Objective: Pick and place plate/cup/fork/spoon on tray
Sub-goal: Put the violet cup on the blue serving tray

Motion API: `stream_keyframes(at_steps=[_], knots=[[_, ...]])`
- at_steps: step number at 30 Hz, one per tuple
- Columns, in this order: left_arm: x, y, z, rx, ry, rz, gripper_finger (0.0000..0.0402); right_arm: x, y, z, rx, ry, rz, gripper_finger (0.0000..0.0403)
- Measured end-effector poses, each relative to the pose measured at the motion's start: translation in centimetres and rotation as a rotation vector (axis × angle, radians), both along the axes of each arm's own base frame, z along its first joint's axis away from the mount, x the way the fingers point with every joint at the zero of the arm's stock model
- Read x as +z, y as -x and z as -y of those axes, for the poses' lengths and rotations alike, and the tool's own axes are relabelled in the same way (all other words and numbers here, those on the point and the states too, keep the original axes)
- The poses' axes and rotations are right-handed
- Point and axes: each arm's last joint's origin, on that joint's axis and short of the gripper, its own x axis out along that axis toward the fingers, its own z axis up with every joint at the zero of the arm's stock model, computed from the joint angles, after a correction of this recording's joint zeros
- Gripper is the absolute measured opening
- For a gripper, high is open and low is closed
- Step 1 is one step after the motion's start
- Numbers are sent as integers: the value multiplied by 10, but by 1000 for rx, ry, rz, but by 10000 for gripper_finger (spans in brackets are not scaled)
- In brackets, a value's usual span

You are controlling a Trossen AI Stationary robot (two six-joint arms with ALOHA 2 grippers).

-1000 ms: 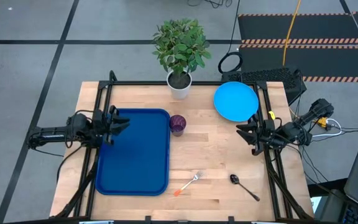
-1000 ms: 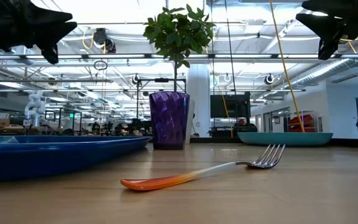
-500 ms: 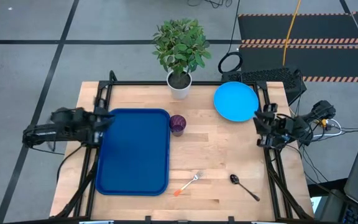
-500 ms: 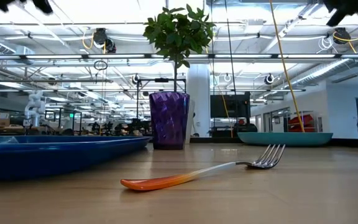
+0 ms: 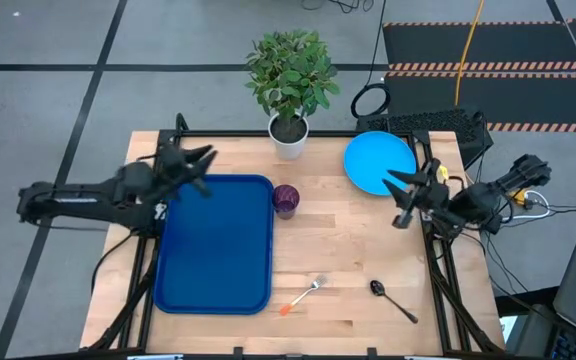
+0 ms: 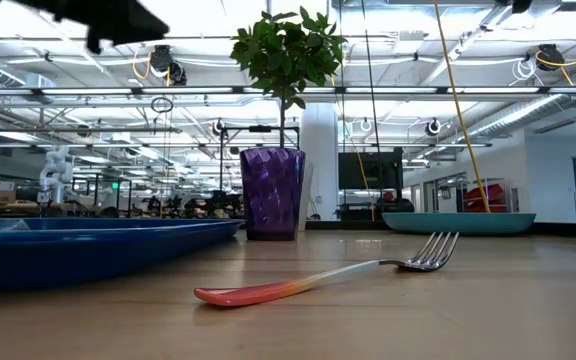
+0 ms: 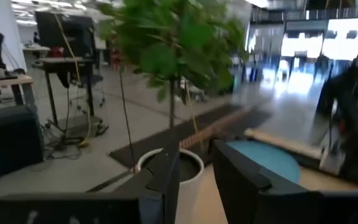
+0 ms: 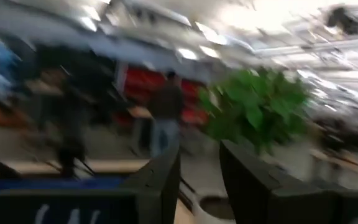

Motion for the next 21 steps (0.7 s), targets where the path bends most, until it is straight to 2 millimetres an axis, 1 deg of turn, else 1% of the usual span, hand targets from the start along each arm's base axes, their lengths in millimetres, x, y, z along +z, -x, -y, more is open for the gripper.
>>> stream_keyframes(at_steps=[3, 5, 9, 12, 14, 17, 21], knots=[[16, -30, 2, -23, -52, -140, 97, 12, -13, -4, -103, 13, -63, 105], [25, -49, 6, -75, -89, -259, 97, 20, -21, -7, -141, 34, -93, 105], [47, -79, 12, -160, -100, -492, 97, 36, -33, -8, -193, 46, -110, 105], [56, -99, 15, -174, -54, -633, 97, 36, -42, -6, -236, 52, -130, 105], [63, -111, 15, -168, -28, -667, 97, 34, -48, -3, -300, 46, -152, 105], [67, -130, 15, -172, -39, -721, 97, 28, -58, 3, -435, 44, -217, 105], [57, -154, 10, -194, -20, -828, 97, 28, -67, 3, -494, 47, -247, 113]])
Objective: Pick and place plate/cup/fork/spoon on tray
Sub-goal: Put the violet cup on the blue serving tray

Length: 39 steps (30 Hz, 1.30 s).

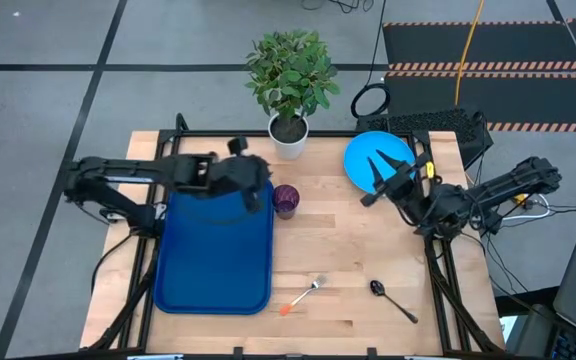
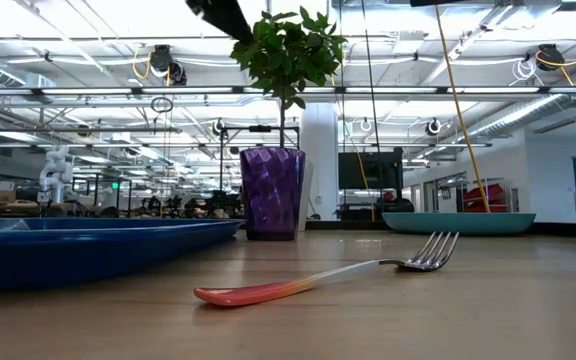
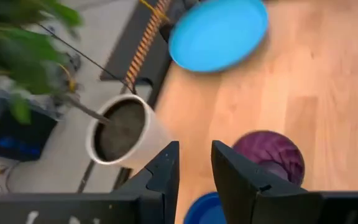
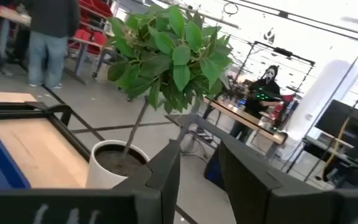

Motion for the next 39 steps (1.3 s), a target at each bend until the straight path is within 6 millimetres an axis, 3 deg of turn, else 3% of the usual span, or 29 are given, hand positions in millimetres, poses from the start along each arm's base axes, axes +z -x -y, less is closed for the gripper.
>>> stream_keyframes(at_steps=[6, 12, 17, 21, 26, 31, 34, 39], knots=[[-39, -23, -30, 28, 115, -207, 97, 2, -9, -3, -15, 13, -32, 138], [-47, -25, -49, 1, 224, -229, 97, 0, -11, -1, -52, -5, -21, 174], [-48, -26, -47, -64, 303, -224, 97, -6, -15, 13, -82, -31, -7, 190], [-48, -26, -45, -53, 275, -231, 97, -19, -24, 30, 28, -101, 12, 191], [-48, -27, -40, -83, 257, -239, 97, -38, -32, 55, 234, -302, 1, 187], [-48, -28, -38, -158, 196, -270, 97, -54, -35, 76, 291, -520, -130, 181], [-45, -31, -37, -179, 174, -238, 97, -58, -36, 82, 278, -511, -179, 182], [-52, -34, -39, -169, 187, -265, 97, -48, -35, 84, 301, -433, -147, 183]])
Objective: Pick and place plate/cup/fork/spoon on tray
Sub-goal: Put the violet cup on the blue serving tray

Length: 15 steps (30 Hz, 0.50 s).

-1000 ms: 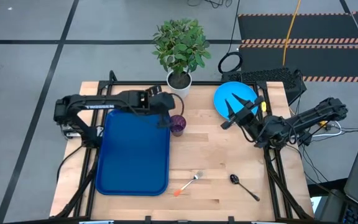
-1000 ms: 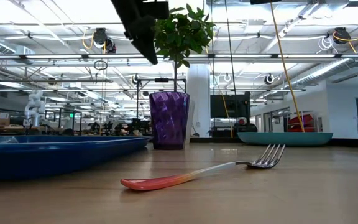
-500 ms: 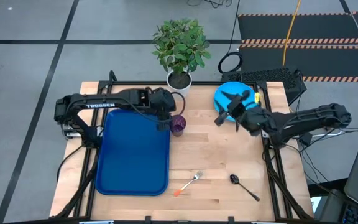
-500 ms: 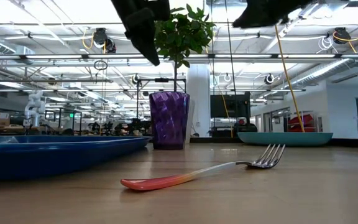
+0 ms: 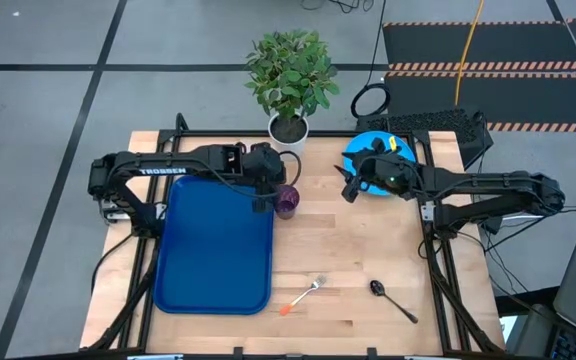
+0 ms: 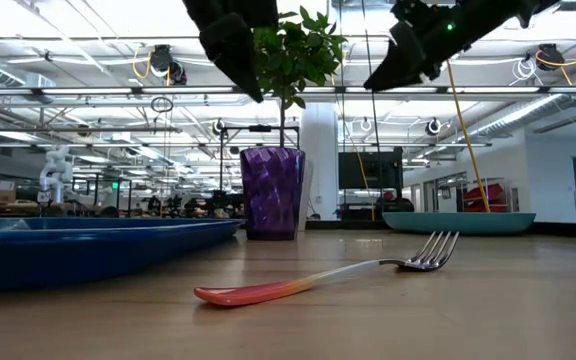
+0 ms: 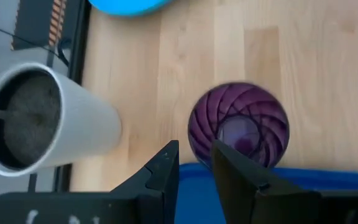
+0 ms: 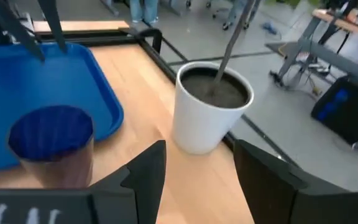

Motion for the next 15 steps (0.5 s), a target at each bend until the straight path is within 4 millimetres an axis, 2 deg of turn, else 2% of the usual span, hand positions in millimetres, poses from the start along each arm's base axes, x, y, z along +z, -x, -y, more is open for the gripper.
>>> stream_keyframes(at_steps=[5, 9, 12, 15], knots=[[-29, -9, -6, 33, 124, -109, 97, 20, -1, 0, 65, 228, 55, 182], [-56, -20, -9, 56, 131, -206, 113, 25, -2, 0, 66, 248, 96, 181], [-62, -18, -13, 117, 57, -264, 146, 22, -2, 0, 69, 244, 67, 182], [-59, -16, -18, 169, 8, -256, 190, 20, -2, 0, 70, 243, 44, 182]])
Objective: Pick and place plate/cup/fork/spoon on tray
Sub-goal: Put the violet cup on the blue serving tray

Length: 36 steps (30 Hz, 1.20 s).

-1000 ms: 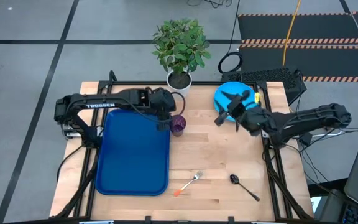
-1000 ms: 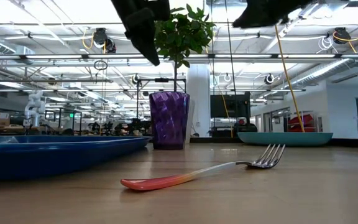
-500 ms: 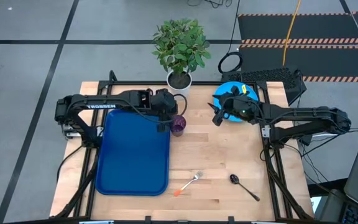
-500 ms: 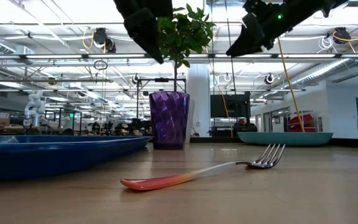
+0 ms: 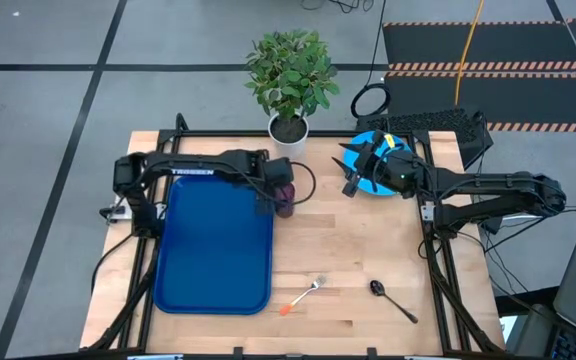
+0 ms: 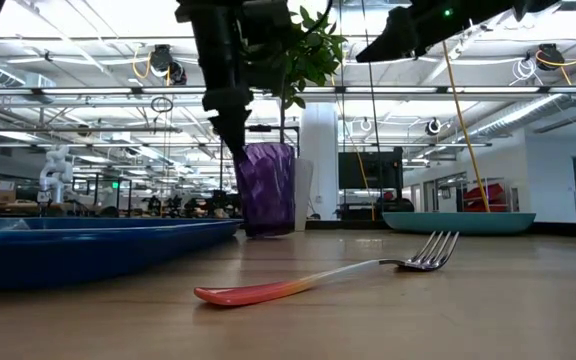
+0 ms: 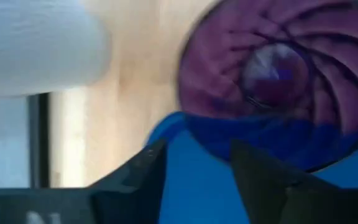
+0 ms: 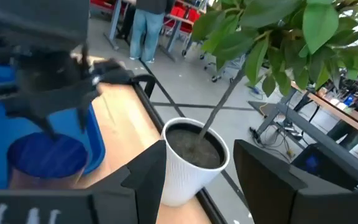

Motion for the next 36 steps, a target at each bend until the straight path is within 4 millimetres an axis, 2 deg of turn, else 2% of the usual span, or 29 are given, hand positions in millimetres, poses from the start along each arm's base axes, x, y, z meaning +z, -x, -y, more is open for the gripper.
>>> stream_keyframes(at_steps=[4, 7, 13, 20, 25, 31, 36], knots=[[10, 1, -3, 14, 21, 44, 244, 1, 0, 0, 0, 7, 10, 183], [11, 0, -3, 4, 59, 52, 271, 1, 0, 0, 0, 7, 9, 183], [11, 0, -6, 32, 131, 84, 291, 1, 0, 0, -4, -4, 16, 183], [10, -1, -12, 122, 219, 136, 275, 1, 0, 0, -5, -5, 19, 183], [-7, -9, -17, 178, 235, 112, 257, 2, 0, 0, -5, -4, 24, 183], [-26, -17, -19, 165, 219, 64, 237, 1, 0, 0, -6, -6, 18, 183], [-17, -17, -22, 133, 132, 99, 193, 1, 1, 1, -35, -1, 18, 183]])
